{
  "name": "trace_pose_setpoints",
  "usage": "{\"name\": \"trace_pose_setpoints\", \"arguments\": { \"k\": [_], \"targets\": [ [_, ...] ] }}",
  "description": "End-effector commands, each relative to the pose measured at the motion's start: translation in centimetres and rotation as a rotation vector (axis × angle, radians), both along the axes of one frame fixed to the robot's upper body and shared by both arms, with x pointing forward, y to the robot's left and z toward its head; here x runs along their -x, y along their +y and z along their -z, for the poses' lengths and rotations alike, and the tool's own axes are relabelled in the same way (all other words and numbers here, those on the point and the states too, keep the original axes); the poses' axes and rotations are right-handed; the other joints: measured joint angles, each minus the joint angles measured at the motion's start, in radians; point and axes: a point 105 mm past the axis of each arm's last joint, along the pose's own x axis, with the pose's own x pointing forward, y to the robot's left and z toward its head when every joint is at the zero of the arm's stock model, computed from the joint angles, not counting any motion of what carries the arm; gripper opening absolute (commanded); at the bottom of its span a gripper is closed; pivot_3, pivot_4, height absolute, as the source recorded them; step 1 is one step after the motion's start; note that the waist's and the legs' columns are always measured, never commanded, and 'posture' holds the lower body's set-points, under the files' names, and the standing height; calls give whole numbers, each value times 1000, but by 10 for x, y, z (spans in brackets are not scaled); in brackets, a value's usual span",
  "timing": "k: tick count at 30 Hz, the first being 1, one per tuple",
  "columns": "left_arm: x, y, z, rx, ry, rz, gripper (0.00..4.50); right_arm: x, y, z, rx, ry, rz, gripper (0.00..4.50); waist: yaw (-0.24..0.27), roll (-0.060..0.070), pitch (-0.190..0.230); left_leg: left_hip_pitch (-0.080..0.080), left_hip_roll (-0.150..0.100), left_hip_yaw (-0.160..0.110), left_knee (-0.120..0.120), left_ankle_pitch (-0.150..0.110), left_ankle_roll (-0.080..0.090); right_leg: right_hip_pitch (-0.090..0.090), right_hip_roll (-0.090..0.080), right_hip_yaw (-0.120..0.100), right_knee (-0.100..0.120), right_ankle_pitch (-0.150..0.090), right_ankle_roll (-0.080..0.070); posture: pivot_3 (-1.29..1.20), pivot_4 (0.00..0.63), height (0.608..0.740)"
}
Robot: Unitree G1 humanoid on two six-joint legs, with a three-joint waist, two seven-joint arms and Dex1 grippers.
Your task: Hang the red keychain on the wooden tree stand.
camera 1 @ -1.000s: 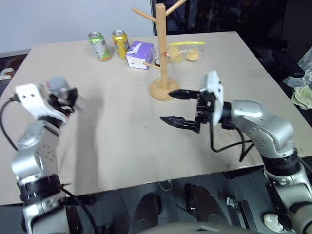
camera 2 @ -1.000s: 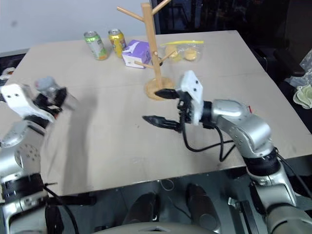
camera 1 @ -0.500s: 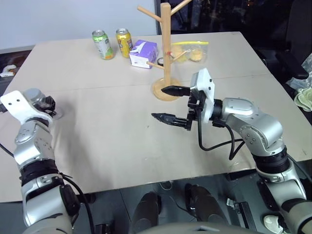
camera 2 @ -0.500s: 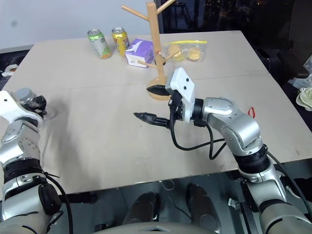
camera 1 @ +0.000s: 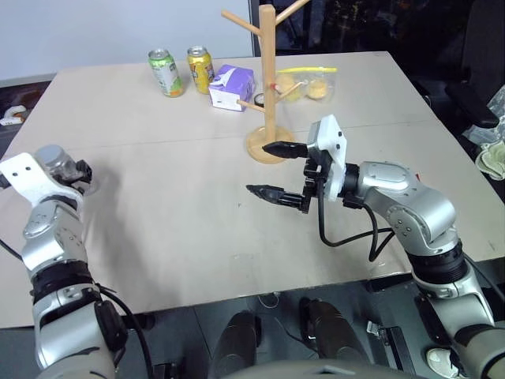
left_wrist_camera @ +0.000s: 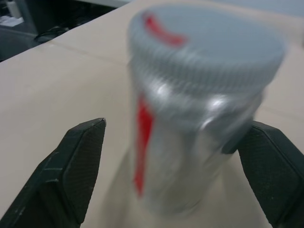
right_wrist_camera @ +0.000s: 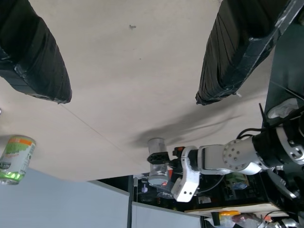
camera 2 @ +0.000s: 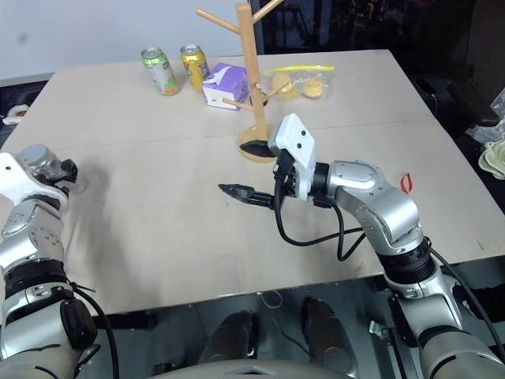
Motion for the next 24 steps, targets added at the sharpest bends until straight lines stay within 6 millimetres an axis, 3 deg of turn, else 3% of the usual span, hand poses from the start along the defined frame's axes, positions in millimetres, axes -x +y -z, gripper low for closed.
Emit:
{"name": "trace_pose_setpoints", "arguments": {
  "k": [1, 14, 19, 22, 24],
  "targets": [
    [13, 7, -31, -42, -82, -31, 4403, 5, 1, -11, -30, -55, -18, 4500, 0, 0, 0, 0, 0, 0, 0, 0, 0, 0, 0, 0, 0, 0, 0, 0, 150, 740],
    [57, -28, -54, -136, -15, 31, 4403, -1, -14, 6, -23, -15, 39, 4500, 1, -1, 0, 0, 0, 0, 0, 0, 0, 0, 0, 0, 0, -1, 1, 0, 150, 740],
    [63, -36, -78, -201, 26, 125, 4403, -4, -22, 9, -28, 1, 76, 4500, -1, -1, 0, 1, 1, 0, 0, 0, 0, 0, 3, 0, 1, -2, 0, 0, 150, 740],
    [59, -52, -104, -253, 17, 291, 4403, -4, -31, 12, -30, 19, 123, 4500, -1, -1, 0, 2, 2, 0, 0, 0, 0, 1, 4, 0, 1, -3, -2, 0, 150, 740],
    [50, -92, -122, -291, 35, 588, 4403, -1, -44, 17, -34, 45, 189, 4500, 4, -3, 0, 2, 2, 1, 0, 0, 0, 1, 4, 0, 1, -4, -3, 0, 150, 740]
  ]
}}
